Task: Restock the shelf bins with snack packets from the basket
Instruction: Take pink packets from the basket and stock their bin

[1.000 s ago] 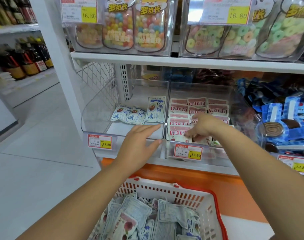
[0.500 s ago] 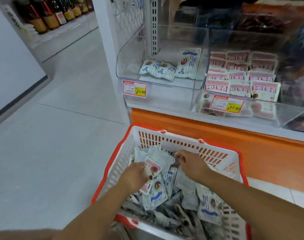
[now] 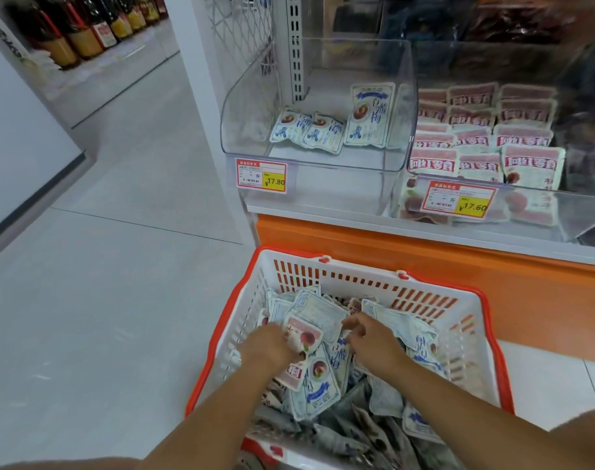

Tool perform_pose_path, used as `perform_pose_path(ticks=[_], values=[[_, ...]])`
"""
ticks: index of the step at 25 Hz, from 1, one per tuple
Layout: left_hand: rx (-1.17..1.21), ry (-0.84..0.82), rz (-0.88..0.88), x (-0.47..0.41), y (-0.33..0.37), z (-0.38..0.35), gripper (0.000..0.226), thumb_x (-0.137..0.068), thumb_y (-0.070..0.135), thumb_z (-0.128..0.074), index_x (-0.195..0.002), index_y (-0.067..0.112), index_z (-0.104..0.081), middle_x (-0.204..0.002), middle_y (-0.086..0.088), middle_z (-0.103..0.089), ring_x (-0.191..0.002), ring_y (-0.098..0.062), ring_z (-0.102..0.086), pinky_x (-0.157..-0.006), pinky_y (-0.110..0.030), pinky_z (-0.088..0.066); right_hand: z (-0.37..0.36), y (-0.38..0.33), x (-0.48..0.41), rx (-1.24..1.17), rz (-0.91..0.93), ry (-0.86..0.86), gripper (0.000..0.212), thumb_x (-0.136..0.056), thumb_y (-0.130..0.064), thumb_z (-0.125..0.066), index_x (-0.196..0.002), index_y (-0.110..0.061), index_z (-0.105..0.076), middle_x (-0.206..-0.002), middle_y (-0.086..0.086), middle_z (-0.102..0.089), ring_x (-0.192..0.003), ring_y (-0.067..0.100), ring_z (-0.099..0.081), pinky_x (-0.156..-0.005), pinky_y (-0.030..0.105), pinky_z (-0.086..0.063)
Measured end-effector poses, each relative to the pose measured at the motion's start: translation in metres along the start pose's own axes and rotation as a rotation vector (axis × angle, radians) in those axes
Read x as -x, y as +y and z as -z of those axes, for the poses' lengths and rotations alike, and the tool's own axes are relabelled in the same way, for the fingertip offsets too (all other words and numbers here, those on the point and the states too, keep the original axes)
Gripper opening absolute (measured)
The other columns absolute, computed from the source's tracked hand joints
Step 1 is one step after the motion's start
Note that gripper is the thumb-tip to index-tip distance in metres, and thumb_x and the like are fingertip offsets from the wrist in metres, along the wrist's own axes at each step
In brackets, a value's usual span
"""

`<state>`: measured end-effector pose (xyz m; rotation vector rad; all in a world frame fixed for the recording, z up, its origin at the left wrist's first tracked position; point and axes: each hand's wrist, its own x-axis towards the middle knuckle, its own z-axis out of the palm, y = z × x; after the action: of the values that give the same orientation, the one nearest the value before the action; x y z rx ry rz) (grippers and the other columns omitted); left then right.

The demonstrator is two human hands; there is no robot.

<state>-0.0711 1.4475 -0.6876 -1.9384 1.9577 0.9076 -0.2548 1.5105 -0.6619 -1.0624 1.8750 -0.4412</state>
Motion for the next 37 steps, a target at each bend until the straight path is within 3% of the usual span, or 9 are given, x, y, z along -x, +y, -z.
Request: perform_pose_path(ticks=[3, 7, 12, 14, 20, 24, 29, 33, 37], values=[[0.212, -0.013, -0.110, 0.003, -0.007, 0.006, 0.018, -0.079, 0.029, -0.076, -0.084, 0.024, -0.059, -0.088, 0.006, -0.068, -0.079, -0.011, -0.064, -0.077, -0.032, -0.054, 0.000, -0.002, 0.003, -0.163, -0.053, -0.014, 0.025, -0.099, -0.013, -0.045, -0.120, -0.021, -0.057, -0.112, 0.001, -0.063, -0.079, 0.014, -0.063, -0.060, 0.022, -0.050], [0.458, -0.095, -0.244, 0.017, -0.004, 0.017, 0.023, -0.078, 0.025, -0.079, -0.098, 0.018, -0.069, -0.095, 0.002, -0.074, -0.087, -0.017, -0.070, -0.085, -0.039, -0.056, 0.004, -0.008, 0.013, -0.398, -0.080, -0.110, 0.033, -0.094, -0.032, -0.062, -0.126, -0.025, -0.055, -0.107, 0.003, -0.064, -0.089, 0.016, -0.064, -0.063, 0.022, -0.051], [0.782, -0.106, -0.341, 0.047, 0.031, 0.050, 0.026, -0.082, 0.015, -0.075, -0.100, 0.032, -0.069, -0.101, 0.007, -0.071, -0.081, -0.005, -0.070, -0.071, -0.019, -0.055, 0.017, -0.012, 0.024, -0.561, 0.036, -0.135, 0.023, -0.080, -0.030, -0.077, -0.094, -0.012, -0.072, -0.085, 0.002, -0.074, -0.073, 0.010, -0.069, -0.069, 0.017, -0.050], [0.997, -0.102, -0.241, 0.054, 0.039, 0.050, 0.038, -0.081, 0.018, -0.076, -0.112, 0.034, -0.060, -0.109, 0.001, -0.068, -0.087, -0.013, -0.071, -0.077, -0.025, -0.057, 0.026, -0.010, 0.025, -0.675, 0.024, -0.048, 0.023, -0.080, -0.030, -0.077, -0.083, -0.008, -0.071, -0.078, 0.006, -0.074, -0.075, 0.018, -0.069, -0.081, 0.028, -0.052], [1.330, -0.273, -0.228, 0.075, 0.062, 0.044, 0.021, -0.089, 0.013, -0.065, -0.110, 0.007, -0.066, -0.106, -0.010, -0.074, -0.097, -0.022, -0.072, -0.083, -0.032, -0.057, 0.051, -0.003, 0.038, -0.853, 0.050, -0.169, 0.037, -0.081, -0.018, -0.072, -0.115, -0.004, -0.064, -0.106, 0.017, -0.073, -0.103, 0.032, -0.068, -0.091, 0.038, -0.046], [1.278, -0.218, -0.279, 0.076, 0.073, 0.049, 0.021, -0.090, 0.013, -0.065, -0.110, 0.007, -0.069, -0.106, -0.011, -0.074, -0.097, -0.023, -0.072, -0.087, -0.039, -0.056, 0.057, -0.002, 0.046, -0.818, 0.066, -0.200, 0.040, -0.080, -0.018, -0.074, -0.117, -0.004, -0.063, -0.109, 0.016, -0.072, -0.107, 0.031, -0.066, -0.092, 0.036, -0.046], [1.136, -0.170, -0.391, 0.089, 0.086, 0.058, 0.023, -0.091, 0.018, -0.065, -0.113, 0.016, -0.071, -0.102, -0.003, -0.075, -0.094, -0.017, -0.072, -0.072, -0.025, -0.057, 0.070, -0.014, 0.061, -0.935, 0.207, -0.154, 0.037, -0.085, -0.021, -0.070, -0.120, -0.012, -0.066, -0.115, 0.014, -0.070, -0.107, 0.034, -0.067, -0.094, 0.053, -0.051], [1.008, -0.092, -0.587, 0.109, 0.115, 0.090, 0.026, -0.091, 0.016, -0.064, -0.116, 0.020, -0.069, -0.103, 0.002, -0.075, -0.098, -0.014, -0.071, -0.087, -0.031, -0.055, 0.114, -0.047, 0.087, -0.674, 0.357, 0.093, 0.020, -0.088, -0.018, -0.069, -0.107, -0.021, -0.073, -0.102, -0.002, -0.075, -0.099, 0.018, -0.070, -0.081, 0.029, -0.055], [0.913, 0.096, -0.817, 0.129, 0.166, 0.155, 0.030, -0.090, 0.013, -0.065, -0.116, 0.027, -0.067, -0.107, 0.014, -0.073, -0.100, -0.002, -0.067, -0.086, -0.019, -0.052, 0.205, -0.091, 0.110, -0.513, 0.548, 0.318, 0.017, -0.086, -0.015, -0.072, -0.103, -0.019, -0.072, -0.097, -0.006, -0.076, -0.091, 0.011, -0.071, -0.081, 0.027, -0.056]])
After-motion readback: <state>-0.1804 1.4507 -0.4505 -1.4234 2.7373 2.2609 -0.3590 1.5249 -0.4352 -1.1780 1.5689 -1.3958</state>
